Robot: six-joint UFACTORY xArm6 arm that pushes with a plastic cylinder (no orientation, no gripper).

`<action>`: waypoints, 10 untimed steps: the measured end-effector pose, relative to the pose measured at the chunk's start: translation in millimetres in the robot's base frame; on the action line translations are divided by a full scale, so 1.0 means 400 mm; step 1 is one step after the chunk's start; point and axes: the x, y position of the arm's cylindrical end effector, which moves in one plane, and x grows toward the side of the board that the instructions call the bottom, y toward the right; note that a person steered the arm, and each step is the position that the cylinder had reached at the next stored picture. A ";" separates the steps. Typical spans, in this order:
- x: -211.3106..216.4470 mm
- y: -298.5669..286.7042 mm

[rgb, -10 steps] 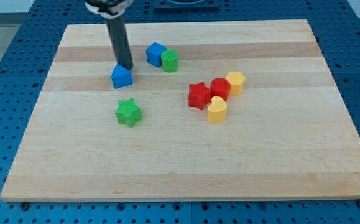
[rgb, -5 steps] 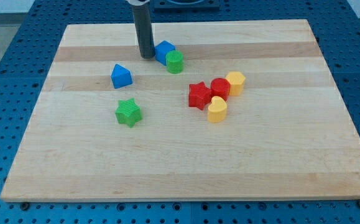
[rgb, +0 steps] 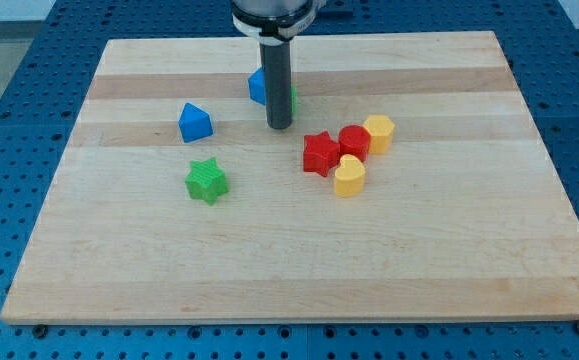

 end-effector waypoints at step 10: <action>-0.057 0.050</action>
